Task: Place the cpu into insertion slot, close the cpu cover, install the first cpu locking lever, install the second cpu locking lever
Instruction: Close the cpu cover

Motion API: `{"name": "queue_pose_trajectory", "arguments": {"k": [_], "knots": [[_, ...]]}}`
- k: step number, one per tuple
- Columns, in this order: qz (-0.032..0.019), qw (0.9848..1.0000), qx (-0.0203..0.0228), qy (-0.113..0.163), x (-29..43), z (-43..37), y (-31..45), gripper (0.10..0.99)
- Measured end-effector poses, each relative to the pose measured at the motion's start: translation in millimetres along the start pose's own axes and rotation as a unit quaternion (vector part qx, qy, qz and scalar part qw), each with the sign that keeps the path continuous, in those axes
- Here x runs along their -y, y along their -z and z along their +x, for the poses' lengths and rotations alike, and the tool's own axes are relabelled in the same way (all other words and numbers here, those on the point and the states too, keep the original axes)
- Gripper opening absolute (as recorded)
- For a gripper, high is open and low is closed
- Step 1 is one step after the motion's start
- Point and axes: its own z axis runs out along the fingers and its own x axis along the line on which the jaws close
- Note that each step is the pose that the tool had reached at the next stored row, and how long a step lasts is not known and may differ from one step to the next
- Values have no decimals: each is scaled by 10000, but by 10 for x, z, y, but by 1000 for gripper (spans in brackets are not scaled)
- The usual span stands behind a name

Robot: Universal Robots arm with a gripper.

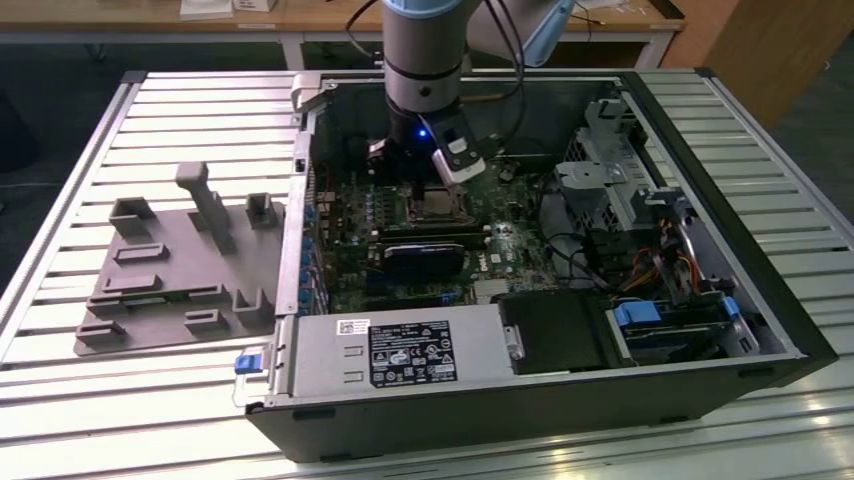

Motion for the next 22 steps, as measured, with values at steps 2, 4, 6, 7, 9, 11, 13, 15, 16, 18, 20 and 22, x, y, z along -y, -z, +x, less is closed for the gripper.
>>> {"name": "queue_pose_trajectory", "arguments": {"k": [2,4,6,7,9,11,13,15,16,18,20,22], "knots": [[22,10000,0,0,-1,-13,4,102],[40,10000,2,1,-3,-38,6,102],[49,10000,3,2,-6,-77,5,102],[52,10000,3,2,-7,-100,5,102],[58,10000,3,1,-11,-146,3,102],[64,10000,3,2,-14,-197,2,102],[68,10000,4,2,-17,-238,1,102],[73,10000,3,2,-18,-254,5,102],[72,10000,4,2,-20,-256,12,102],[76,10000,4,1,-23,-257,34,102],[85,10000,5,3,-27,-258,62,102],[89,10000,5,3,-32,-259,94,102]]}}
